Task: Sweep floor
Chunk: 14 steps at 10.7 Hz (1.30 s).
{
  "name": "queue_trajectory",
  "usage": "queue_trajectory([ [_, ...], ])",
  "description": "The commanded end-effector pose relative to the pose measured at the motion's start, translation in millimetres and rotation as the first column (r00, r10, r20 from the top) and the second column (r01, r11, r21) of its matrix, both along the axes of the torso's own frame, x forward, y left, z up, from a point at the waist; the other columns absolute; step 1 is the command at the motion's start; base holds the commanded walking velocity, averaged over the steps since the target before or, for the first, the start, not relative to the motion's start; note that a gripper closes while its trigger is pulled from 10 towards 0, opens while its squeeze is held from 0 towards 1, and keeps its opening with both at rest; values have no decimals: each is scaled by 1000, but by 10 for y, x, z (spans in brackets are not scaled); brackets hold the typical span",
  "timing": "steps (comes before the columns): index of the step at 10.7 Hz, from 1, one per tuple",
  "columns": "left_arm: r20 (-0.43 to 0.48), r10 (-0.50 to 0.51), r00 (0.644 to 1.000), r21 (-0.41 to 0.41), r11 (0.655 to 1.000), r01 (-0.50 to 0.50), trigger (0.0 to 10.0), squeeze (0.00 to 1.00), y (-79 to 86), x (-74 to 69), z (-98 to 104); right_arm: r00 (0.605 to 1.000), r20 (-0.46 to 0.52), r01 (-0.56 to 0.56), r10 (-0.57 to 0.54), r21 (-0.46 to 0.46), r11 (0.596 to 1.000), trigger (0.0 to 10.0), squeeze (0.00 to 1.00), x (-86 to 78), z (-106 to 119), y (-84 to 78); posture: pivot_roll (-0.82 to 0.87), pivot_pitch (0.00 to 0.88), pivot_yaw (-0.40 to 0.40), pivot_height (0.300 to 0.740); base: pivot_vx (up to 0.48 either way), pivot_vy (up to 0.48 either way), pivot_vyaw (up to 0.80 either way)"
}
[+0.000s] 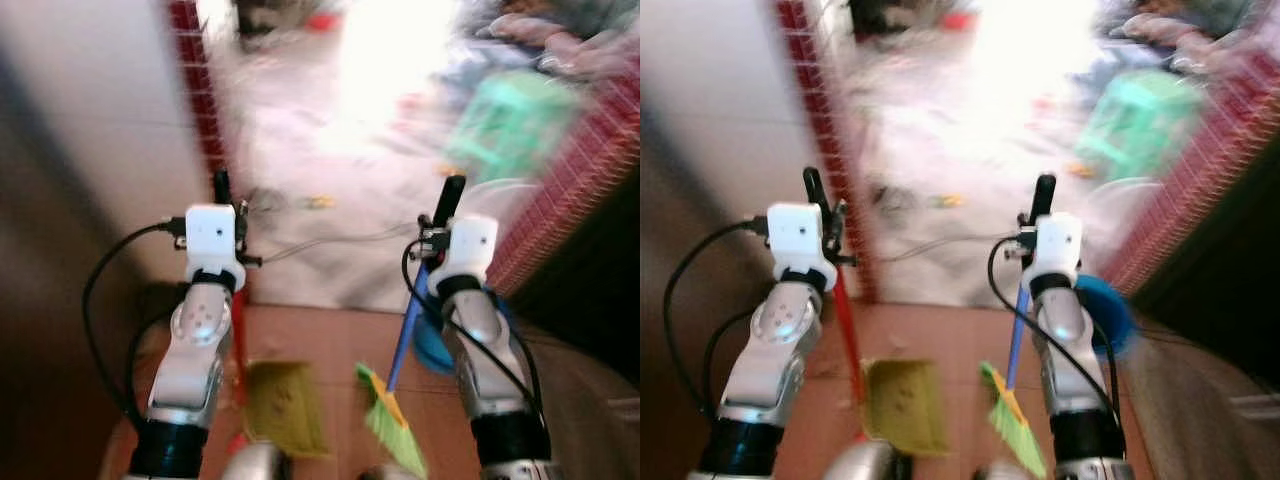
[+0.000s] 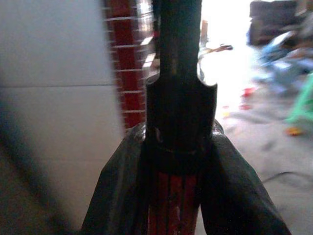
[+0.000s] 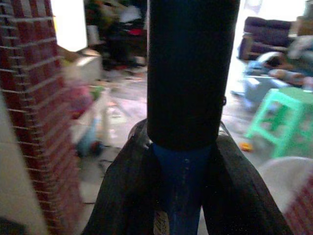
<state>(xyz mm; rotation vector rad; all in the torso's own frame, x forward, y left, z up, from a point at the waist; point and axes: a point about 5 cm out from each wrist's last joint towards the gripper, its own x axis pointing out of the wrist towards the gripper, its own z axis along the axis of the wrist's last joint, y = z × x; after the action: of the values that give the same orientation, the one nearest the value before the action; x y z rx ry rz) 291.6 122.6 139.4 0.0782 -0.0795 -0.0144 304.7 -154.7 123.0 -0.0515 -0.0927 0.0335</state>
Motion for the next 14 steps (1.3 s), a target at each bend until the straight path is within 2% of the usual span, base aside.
queue_trajectory([
  [1, 68, -22, 997, 6, 1000, 21, 10000, 0, -82, 3, 163, 999, 32, 9, -9, -3, 1000, 10000, 0, 23, 63, -40, -31, 16, -6, 740, 0, 0, 800],
  [2, 32, -28, 999, -8, 1000, 29, 10000, 0, -99, 1, 145, 999, 34, 9, -9, -1, 1000, 10000, 0, 27, 67, -36, -31, 16, -6, 740, 0, 0, 800],
  [4, 80, -88, 993, -23, 996, 90, 10000, 0, -117, 32, 219, 999, 43, 9, -9, 0, 1000, 10000, 0, 52, 82, -14, -28, 14, -1, 740, 0, 0, 800],
  [7, 106, -89, 990, -22, 996, 92, 10000, 0, -124, 34, 297, 999, 45, 16, -16, -8, 1000, 10000, 0, 62, 75, -36, -27, 15, -4, 740, 0, 0, 800],
  [8, 147, -94, 985, 3, 995, 95, 10000, 0, -141, 41, 385, 999, 46, 23, -22, -15, 1000, 10000, 0, 76, 74, -32, -23, 18, -6, 740, 0, 0, 800],
  [10, 204, -29, 979, 118, 993, 5, 10000, 0, -100, 68, 478, 999, 46, 29, -28, -22, 999, 10000, 0, 85, 70, -35, -21, 18, -7, 740, 0, 0, 800],
  [11, 214, -19, 977, 136, 991, -11, 10000, 0, -77, 74, 490, 999, 44, 33, -32, -24, 999, 10000, 0, 87, 63, -43, -17, 18, -8, 740, 0, 0, 800],
  [14, 234, 44, 971, 117, 990, -73, 10000, 0, 64, 66, 536, 999, 37, 40, -39, -32, 999, 10000, 0, 86, 29, -56, -15, 21, -9, 740, 0, 0, 800],
])
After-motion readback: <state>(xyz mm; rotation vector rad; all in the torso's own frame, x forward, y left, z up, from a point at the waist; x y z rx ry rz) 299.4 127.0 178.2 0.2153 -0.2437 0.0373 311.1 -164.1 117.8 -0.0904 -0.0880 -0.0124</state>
